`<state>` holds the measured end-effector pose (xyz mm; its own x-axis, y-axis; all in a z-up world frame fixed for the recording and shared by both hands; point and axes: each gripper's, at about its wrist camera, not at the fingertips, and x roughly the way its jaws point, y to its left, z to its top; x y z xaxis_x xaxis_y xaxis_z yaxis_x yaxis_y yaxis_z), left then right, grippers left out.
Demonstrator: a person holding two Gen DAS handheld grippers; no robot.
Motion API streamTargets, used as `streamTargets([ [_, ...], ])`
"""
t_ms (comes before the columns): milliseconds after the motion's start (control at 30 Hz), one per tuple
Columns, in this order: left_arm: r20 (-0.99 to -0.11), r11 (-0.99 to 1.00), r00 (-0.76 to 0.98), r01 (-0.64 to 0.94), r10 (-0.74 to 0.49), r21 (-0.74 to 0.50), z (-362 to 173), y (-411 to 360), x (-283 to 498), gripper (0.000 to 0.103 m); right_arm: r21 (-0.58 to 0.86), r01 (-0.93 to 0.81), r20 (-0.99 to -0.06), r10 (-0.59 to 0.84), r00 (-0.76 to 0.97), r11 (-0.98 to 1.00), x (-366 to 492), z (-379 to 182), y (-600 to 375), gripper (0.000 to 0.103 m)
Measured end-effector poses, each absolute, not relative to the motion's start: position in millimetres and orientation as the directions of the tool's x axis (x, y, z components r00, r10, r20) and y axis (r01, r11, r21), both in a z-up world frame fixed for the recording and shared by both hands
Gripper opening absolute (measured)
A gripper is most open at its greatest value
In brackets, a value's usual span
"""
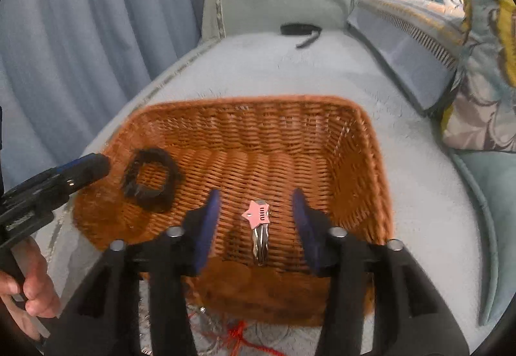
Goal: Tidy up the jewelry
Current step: 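Carry the watch and keys into the basket with both tools and release, then grasp the blue hair clip with the left tool while the right tool grasps the purple coil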
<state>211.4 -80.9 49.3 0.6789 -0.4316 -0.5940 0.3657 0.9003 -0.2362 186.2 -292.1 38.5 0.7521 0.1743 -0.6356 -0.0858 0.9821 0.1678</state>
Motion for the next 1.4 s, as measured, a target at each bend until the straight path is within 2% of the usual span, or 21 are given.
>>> streamTargets([
  [200, -0.501, 0.871, 0.713, 0.421, -0.491, -0.253, 75, -63, 155, 0.042, 0.136, -0.156, -0.573, 0.206, 0.793, 0.978, 123, 52, -277, 0.044],
  [400, -0.482, 0.856, 0.708, 0.45, -0.516, -0.255, 74, -43, 99, 0.042, 0.122, -0.193, -0.563, 0.228, 0.795, 0.974, 57, 46, -260, 0.044],
  [600, -0.531, 0.842, 0.655, 0.444, -0.538, -0.306, 43, -29, 68, 0.041, 0.167, -0.164, -0.614, 0.233, 0.754, 0.972, 17, 17, -254, 0.044],
  [767, -0.591, 0.832, 0.587, 0.431, -0.553, -0.35, 5, -21, 60, 0.04, 0.222, -0.127, -0.672, 0.247, 0.698, 0.967, 1, -15, -253, 0.032],
  [933, -0.64, 0.812, 0.515, 0.473, -0.57, -0.343, -16, -29, 61, 0.04, 0.212, -0.121, -0.699, 0.237, 0.675, 0.97, 2, -27, -242, 0.029],
  [1100, -0.675, 0.799, 0.48, 0.527, -0.561, -0.29, -21, -47, 72, 0.04, 0.142, -0.119, -0.71, 0.185, 0.679, 0.983, 12, -27, -223, 0.027],
  [1200, -0.701, 0.797, 0.467, 0.552, -0.539, -0.245, -26, -64, 79, 0.04, 0.099, -0.11, -0.72, 0.147, 0.678, 0.989, 14, -31, -217, 0.019],
  [1267, -0.718, 0.793, 0.453, 0.565, -0.529, -0.228, -30, -73, 81, 0.033, 0.073, -0.1, -0.718, 0.122, 0.686, 0.992, 13, -33, -218, 0.014],
  [1300, -0.729, 0.79, 0.44, 0.571, -0.524, -0.222, -33, -76, 82, 0.025, 0.062, -0.092, -0.716, 0.108, 0.689, 0.994, 12, -33, -219, 0.013],
  [1400, -0.738, 0.784, 0.436, 0.588, -0.515, -0.199, -35, -82, 73, 0.023, 0.015, -0.039, -0.71, 0.038, 0.704, 0.999, 8, -33, -224, 0.013],
])
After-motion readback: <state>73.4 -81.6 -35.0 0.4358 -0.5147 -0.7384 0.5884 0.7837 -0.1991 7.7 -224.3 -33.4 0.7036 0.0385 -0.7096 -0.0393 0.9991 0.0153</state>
